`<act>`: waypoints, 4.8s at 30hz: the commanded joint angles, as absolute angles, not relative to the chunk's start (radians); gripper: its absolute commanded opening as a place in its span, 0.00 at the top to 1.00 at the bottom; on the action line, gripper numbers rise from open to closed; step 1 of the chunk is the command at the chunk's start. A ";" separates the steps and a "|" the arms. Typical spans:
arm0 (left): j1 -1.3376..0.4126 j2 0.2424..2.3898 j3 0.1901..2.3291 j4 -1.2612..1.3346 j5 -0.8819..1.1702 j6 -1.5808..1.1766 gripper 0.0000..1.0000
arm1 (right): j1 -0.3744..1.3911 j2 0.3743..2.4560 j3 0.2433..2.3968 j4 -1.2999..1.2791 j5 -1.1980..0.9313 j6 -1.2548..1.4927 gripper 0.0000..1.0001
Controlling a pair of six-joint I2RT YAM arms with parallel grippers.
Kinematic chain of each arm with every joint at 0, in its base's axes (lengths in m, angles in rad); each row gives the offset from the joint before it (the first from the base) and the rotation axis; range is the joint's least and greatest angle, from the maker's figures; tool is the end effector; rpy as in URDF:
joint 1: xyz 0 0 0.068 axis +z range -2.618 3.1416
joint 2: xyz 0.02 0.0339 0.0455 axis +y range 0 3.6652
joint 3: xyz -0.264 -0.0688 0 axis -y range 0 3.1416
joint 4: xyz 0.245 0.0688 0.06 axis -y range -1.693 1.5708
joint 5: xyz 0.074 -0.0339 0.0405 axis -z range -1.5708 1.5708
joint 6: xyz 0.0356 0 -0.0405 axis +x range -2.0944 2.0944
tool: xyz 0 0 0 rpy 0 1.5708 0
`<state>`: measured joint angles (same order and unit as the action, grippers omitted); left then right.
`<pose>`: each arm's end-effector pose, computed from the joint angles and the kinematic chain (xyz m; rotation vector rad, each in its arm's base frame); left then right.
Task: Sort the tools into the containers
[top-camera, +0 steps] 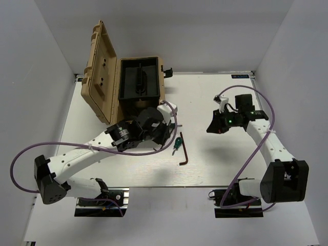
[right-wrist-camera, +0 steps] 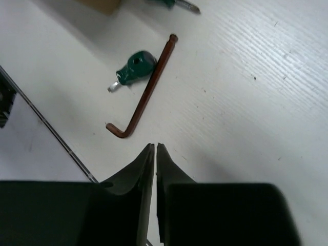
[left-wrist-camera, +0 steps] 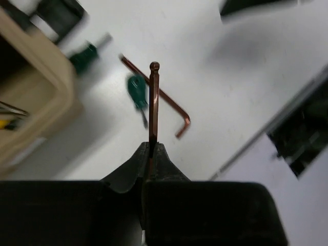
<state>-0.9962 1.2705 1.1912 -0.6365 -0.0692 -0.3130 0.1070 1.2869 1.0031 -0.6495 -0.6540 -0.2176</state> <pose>0.1507 -0.2283 0.3342 0.7549 2.2344 -0.5894 0.2551 0.0492 0.2738 -0.6452 2.2976 0.7599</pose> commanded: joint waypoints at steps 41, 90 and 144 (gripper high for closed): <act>-0.505 2.056 2.201 -0.436 -0.470 -0.156 0.34 | 0.535 1.376 0.793 -0.330 -0.295 -0.008 0.54; -0.535 0.706 0.784 -0.580 0.434 -0.140 0.39 | 0.529 1.391 1.303 -0.655 -0.026 -0.054 1.00; -1.017 1.337 0.982 -0.469 -0.131 -0.435 0.28 | 0.463 1.855 2.140 -0.563 -0.125 0.070 1.00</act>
